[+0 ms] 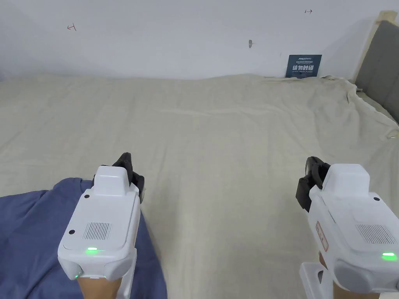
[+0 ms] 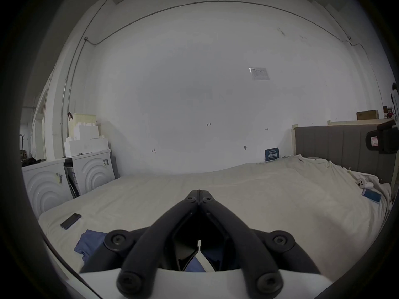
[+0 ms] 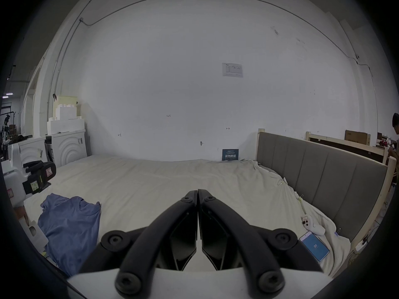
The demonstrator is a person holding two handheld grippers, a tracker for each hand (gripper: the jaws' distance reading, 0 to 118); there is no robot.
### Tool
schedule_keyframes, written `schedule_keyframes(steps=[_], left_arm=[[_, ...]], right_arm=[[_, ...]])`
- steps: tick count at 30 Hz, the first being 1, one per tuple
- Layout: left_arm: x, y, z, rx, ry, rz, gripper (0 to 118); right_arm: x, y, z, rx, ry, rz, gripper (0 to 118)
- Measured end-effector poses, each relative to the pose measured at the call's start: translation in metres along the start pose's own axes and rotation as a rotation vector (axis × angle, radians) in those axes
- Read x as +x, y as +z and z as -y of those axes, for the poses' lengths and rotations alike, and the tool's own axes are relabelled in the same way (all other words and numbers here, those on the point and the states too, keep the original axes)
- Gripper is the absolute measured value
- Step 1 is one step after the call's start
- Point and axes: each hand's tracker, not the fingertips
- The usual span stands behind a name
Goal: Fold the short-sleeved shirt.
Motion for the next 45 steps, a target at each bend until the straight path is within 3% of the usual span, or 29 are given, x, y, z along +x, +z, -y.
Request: schedule_keyframes(steps=[33, 39, 45], left_arm=[[-0.009, 0.003, 0.001, 0.004, 0.008, -0.026, 0], [-0.031, 0.01, 0.0, 0.009, 0.014, -0.075, 0], [-0.073, 0.028, 0.002, 0.005, 0.01, -0.196, 0]], right_arm=[[-0.006, 0.001, -0.005, 0.007, 0.025, -0.007, 0], [-0.024, -0.007, -0.008, 0.024, 0.041, -0.055, 0], [-0.064, -0.02, -0.013, 0.046, 0.054, -0.165, 0]])
